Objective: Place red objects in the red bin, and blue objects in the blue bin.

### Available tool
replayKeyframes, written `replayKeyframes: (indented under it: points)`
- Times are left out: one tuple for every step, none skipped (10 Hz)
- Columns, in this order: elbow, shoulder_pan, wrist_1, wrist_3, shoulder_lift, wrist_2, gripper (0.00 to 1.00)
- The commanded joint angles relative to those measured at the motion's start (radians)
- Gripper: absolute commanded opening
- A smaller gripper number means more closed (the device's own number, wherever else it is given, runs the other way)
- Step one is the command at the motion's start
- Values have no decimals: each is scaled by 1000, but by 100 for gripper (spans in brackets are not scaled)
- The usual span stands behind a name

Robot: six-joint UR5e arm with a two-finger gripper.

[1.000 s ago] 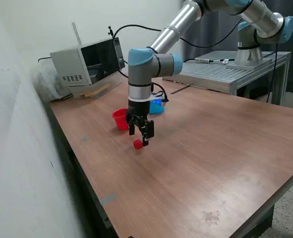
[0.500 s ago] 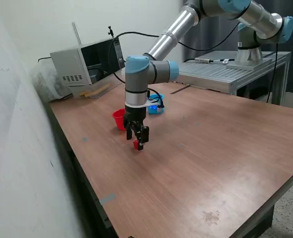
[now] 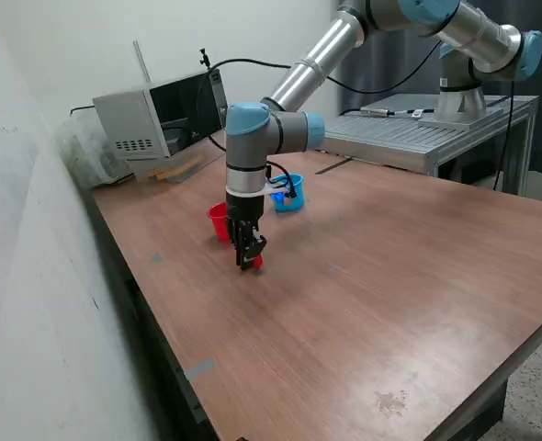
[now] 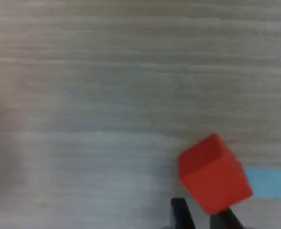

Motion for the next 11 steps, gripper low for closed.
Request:
replayKeyframes:
  points:
    - [73, -14, 3, -4, -104, -9, 0]
    - [117, -14, 3, -5, -167, -8, 0]
    - [135, -14, 3, -5, -199, -8, 0]
    - [145, -12, 7, -8, -206, -8, 0]
    - [170, -11, 18, -16, -207, 0, 0]
    - [185, -6, 14, -68, -207, 12, 0]
    - [193, -1, 15, -185, -201, 72, 0]
    - [195, -1, 15, -258, -196, 101, 0]
    - [193, -1, 14, -286, -193, 103, 0]
    - [191, -1, 12, -309, -184, 103, 0]
    - [179, -6, 11, -338, -170, 103, 100]
